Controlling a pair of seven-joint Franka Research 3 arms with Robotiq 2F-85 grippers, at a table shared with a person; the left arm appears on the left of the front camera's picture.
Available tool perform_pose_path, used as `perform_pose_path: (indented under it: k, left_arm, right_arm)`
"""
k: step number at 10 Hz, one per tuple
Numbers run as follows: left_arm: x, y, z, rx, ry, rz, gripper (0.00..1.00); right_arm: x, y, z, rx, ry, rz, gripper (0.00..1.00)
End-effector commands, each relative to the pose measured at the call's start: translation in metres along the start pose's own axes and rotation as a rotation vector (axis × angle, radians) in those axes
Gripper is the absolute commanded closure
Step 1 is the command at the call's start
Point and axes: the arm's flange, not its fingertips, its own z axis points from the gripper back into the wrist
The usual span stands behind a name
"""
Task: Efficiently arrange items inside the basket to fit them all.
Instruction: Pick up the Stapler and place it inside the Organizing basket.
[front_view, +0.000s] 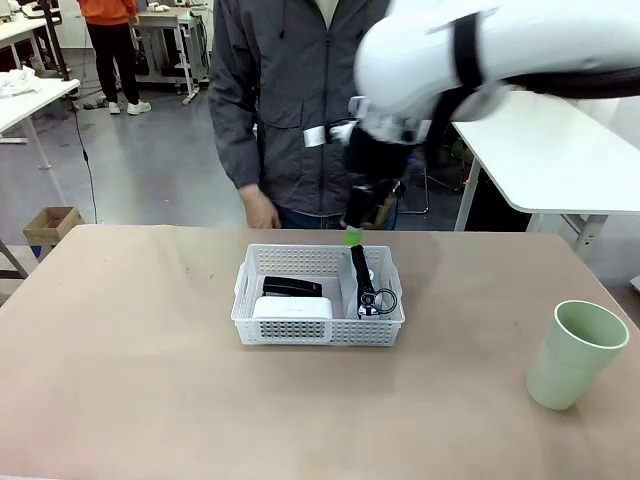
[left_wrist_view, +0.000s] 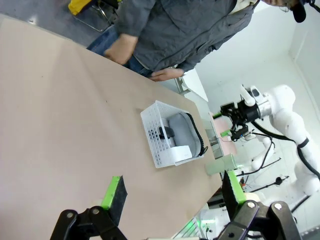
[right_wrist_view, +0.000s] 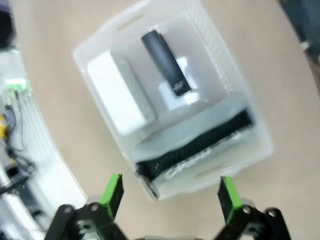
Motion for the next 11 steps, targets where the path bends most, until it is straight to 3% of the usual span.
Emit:
perform_pose_path:
  k: [1,3,6,8,9,10,11]
  left_arm:
    - [-0.001,-0.001,0.003,-0.008,0.010,-0.011,0.00]
    - [-0.001,-0.001,0.003,-0.008,0.010,-0.011,0.00]
    - [-0.001,-0.001,0.003,-0.008,0.010,-0.011,0.00]
    - [-0.001,-0.001,0.003,-0.008,0.010,-0.011,0.00]
    - [-0.001,-0.001,0.003,-0.008,0.010,-0.011,0.00]
    - [-0.001,-0.001,0.003,-0.008,0.010,-0.011,0.00]
    - [-0.001,-0.001,0.003,-0.008,0.010,-0.011,0.00]
  right_arm:
    - [-0.104,0.005,0.011,0.152,-0.185,-0.215,0.00]
    - [-0.178,0.007,0.021,0.320,-0.354,-0.417,0.00]
    - [-0.240,-0.001,0.007,0.501,-0.583,-0.612,0.00]
    - [-0.269,0.000,-0.010,0.487,-0.798,-0.694,0.00]
    - [-0.275,0.004,-0.010,0.434,-0.806,-0.697,0.00]
    - [-0.248,-0.027,0.023,0.529,-0.664,-0.703,0.00]
    - [-0.248,-0.027,0.023,0.529,-0.664,-0.703,0.00]
